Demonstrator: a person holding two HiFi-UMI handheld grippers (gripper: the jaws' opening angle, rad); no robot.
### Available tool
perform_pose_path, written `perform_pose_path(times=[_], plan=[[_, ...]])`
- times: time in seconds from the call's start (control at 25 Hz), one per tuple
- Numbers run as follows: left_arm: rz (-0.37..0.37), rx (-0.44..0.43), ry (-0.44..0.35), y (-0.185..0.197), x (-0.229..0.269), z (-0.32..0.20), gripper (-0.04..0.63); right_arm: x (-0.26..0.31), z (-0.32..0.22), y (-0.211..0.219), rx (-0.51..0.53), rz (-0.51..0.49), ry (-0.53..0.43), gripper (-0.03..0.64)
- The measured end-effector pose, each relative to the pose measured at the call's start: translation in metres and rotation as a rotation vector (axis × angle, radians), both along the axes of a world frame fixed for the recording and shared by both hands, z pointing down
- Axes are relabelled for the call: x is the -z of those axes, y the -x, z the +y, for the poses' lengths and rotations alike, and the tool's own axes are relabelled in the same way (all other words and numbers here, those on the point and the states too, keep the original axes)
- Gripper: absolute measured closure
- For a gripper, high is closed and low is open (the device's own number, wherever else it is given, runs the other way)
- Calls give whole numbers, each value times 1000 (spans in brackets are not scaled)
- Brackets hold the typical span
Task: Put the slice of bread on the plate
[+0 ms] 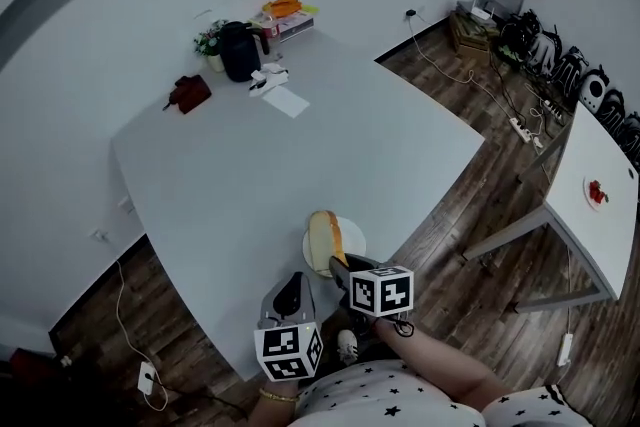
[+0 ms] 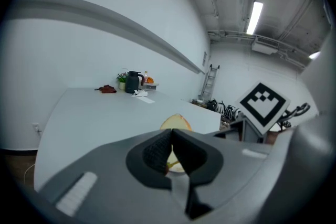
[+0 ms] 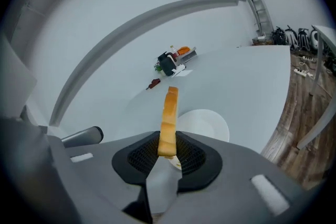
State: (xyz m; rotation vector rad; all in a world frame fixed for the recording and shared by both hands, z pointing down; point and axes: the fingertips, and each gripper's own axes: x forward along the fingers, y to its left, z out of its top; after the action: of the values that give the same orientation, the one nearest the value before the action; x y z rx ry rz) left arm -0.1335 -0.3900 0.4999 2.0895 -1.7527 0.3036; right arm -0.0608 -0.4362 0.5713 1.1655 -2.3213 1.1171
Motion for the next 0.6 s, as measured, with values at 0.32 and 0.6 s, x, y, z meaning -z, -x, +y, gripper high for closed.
perform_pose_path(times=[0.32,0.6], plan=[[-9,13,30,3,-12,-15,586,-16,-17,-7,-7,33,42,506],[-12,1,38,-2,-14,-17,586,-19,-22,-20,4,164,-20,465]])
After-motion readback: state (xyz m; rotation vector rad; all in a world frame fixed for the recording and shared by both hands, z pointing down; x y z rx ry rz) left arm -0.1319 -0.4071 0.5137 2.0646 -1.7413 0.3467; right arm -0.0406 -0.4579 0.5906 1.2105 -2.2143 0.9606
